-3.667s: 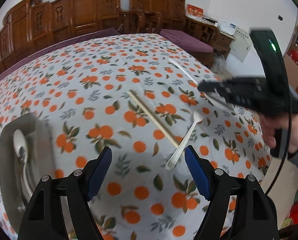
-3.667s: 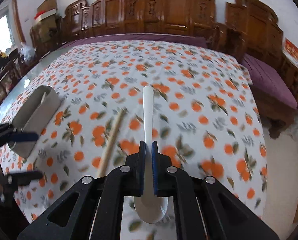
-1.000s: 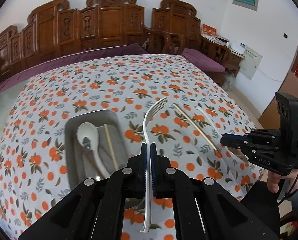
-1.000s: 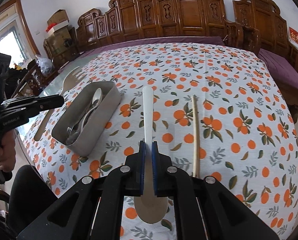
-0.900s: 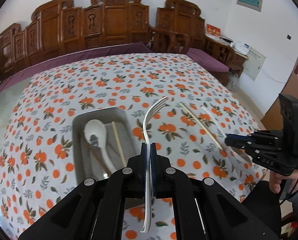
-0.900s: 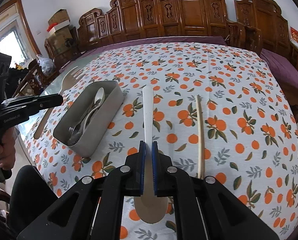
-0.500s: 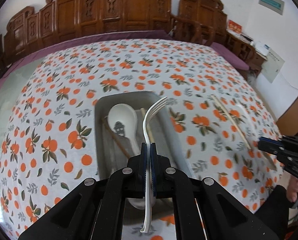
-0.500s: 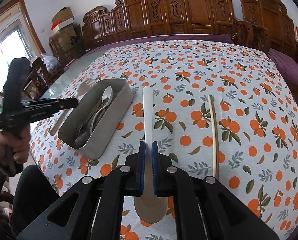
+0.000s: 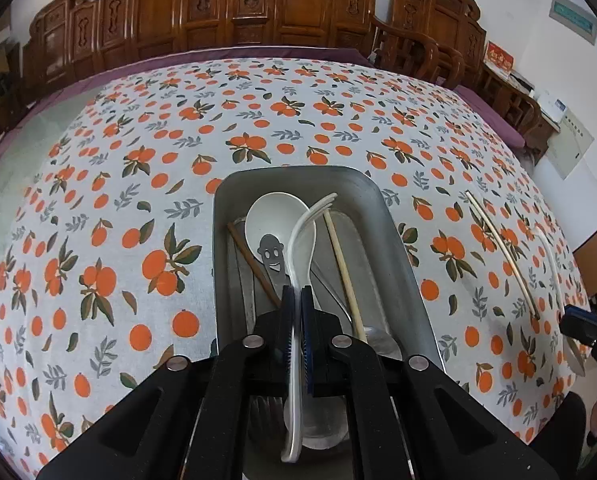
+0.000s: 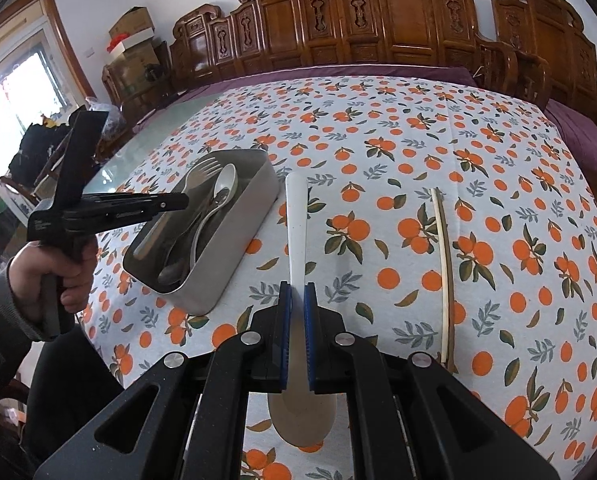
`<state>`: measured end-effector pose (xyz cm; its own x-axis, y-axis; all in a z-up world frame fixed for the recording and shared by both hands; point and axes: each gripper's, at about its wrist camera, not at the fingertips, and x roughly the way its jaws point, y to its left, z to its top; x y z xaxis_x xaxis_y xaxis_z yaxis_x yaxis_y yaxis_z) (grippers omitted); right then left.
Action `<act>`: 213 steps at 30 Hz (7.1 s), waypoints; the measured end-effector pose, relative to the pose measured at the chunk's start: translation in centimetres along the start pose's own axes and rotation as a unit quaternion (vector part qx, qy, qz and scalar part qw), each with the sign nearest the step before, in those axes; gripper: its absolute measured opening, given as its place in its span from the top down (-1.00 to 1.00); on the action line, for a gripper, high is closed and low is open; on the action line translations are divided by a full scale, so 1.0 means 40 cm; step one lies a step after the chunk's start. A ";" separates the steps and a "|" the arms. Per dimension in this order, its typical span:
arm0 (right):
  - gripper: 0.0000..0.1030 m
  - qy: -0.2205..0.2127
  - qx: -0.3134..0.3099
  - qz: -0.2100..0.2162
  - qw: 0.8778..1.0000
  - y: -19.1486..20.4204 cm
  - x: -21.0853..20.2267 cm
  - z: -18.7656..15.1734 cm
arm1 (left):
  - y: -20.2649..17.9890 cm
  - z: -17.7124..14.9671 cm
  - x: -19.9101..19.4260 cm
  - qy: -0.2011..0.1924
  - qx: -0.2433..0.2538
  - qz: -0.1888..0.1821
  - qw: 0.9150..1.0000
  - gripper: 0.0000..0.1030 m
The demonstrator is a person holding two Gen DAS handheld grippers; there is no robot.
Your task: Organize utensils
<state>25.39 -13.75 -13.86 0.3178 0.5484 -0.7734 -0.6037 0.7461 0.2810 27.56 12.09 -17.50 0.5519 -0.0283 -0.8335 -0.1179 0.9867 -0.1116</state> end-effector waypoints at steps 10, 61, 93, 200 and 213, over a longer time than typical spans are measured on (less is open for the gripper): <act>0.85 0.003 -0.012 0.006 1.000 0.058 0.014 0.020 | 0.012 -0.029 -0.100 -0.024 0.014 -0.009 1.000 0.73; 0.85 0.038 0.048 -0.008 0.998 0.224 0.348 0.199 | 0.175 -0.134 -0.298 -0.082 -0.034 0.025 0.996 -0.58; 0.76 -0.035 -0.001 -0.011 0.999 0.101 0.091 0.163 | 0.014 -0.089 -0.326 -0.100 0.001 -0.004 0.995 -0.58; 0.88 -0.003 0.124 -0.099 0.987 -0.395 -0.094 -0.180 | -0.647 -0.024 0.227 0.022 0.111 -0.004 0.994 0.83; 0.88 -0.008 0.114 -0.097 0.989 -0.376 -0.100 -0.168 | -0.575 -0.050 0.184 0.054 0.095 -0.024 0.994 0.92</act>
<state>28.28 -29.70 -18.81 0.4248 0.3906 -0.8167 -0.3502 0.9028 0.2496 32.69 -11.15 -22.13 0.4598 -0.0830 -0.8841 0.0702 0.9959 -0.0570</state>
